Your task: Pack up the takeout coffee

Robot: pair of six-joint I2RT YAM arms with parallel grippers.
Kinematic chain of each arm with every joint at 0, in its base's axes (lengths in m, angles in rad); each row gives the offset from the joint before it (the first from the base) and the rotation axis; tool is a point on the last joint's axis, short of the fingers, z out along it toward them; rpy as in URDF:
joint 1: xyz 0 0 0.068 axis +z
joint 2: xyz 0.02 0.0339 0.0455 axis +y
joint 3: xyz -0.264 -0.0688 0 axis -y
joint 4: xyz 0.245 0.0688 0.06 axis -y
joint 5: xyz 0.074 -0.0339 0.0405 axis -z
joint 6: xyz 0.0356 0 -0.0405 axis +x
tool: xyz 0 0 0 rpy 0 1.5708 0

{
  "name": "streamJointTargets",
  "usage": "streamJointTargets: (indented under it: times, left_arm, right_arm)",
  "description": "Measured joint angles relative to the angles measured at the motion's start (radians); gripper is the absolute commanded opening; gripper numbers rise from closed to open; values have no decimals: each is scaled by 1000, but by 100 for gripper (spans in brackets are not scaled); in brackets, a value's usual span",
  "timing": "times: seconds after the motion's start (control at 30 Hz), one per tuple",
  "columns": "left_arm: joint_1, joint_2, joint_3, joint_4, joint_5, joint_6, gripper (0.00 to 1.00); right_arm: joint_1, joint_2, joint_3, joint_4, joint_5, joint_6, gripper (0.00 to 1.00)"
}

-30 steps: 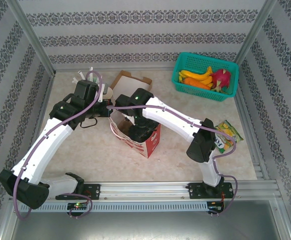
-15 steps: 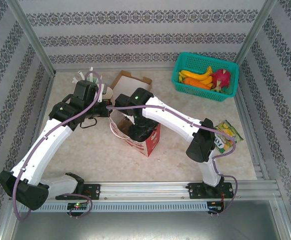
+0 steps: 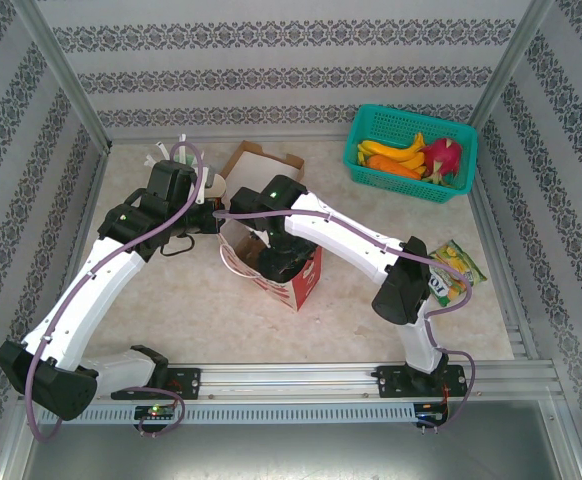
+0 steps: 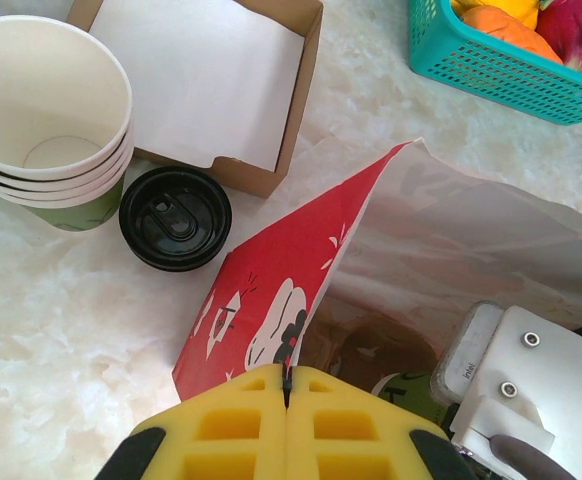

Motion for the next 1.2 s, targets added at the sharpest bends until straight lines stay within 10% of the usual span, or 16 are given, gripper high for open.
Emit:
streamJointTargets:
  times: [1.2]
  left_arm:
    - [0,16,0,0,0,0,0]
  right_arm:
    - [-16,0,3,0,12,-1,52]
